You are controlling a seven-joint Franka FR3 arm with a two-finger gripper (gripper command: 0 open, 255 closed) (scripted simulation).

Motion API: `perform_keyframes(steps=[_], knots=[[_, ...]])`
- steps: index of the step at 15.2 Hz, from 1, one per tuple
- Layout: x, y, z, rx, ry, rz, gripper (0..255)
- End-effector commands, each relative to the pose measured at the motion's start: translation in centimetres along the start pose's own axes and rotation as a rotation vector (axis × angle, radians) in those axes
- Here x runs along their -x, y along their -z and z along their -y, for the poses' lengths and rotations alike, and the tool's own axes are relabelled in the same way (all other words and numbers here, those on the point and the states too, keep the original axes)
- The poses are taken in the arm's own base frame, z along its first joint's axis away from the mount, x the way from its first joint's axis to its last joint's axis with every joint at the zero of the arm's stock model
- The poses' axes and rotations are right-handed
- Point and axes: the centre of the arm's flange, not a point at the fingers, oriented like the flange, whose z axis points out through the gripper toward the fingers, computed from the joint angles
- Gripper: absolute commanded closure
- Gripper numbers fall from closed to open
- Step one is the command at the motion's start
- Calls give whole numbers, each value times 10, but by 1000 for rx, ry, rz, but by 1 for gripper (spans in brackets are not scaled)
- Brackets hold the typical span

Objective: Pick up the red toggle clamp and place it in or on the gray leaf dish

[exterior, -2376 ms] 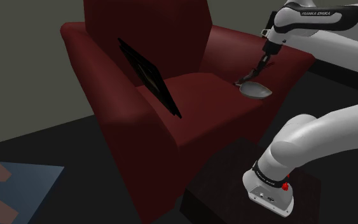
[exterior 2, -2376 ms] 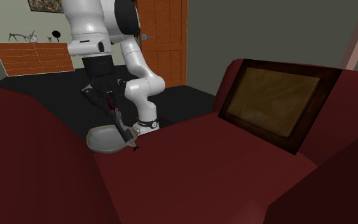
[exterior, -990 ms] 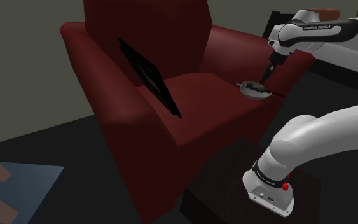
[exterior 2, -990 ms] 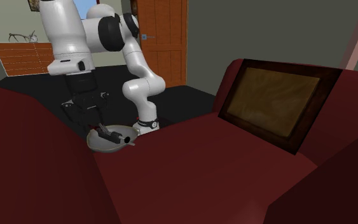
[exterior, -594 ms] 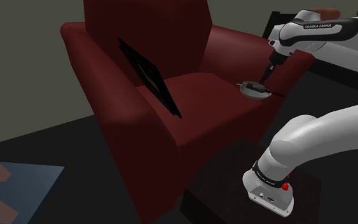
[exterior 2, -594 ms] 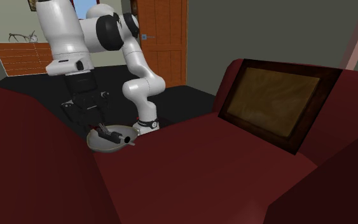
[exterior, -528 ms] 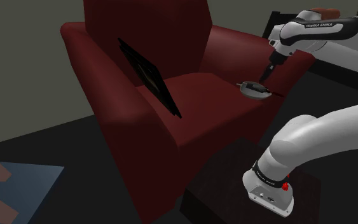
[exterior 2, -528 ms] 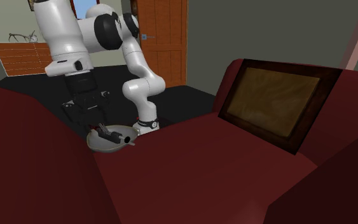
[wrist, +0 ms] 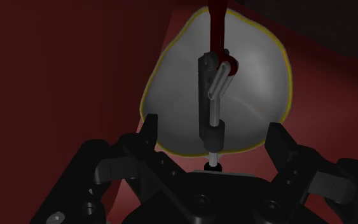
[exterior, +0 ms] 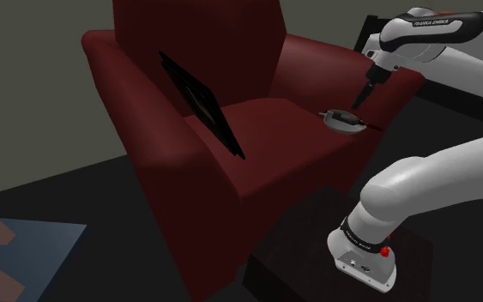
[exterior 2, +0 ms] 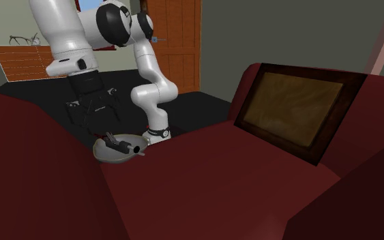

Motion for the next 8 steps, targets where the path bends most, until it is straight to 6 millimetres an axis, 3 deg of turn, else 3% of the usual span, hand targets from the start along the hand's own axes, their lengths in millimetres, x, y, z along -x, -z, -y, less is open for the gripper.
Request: perform_keyframes(steps=[1,8], knots=[[10,12,-9,74,21,73,0],[10,12,-9,74,21,73,0]])
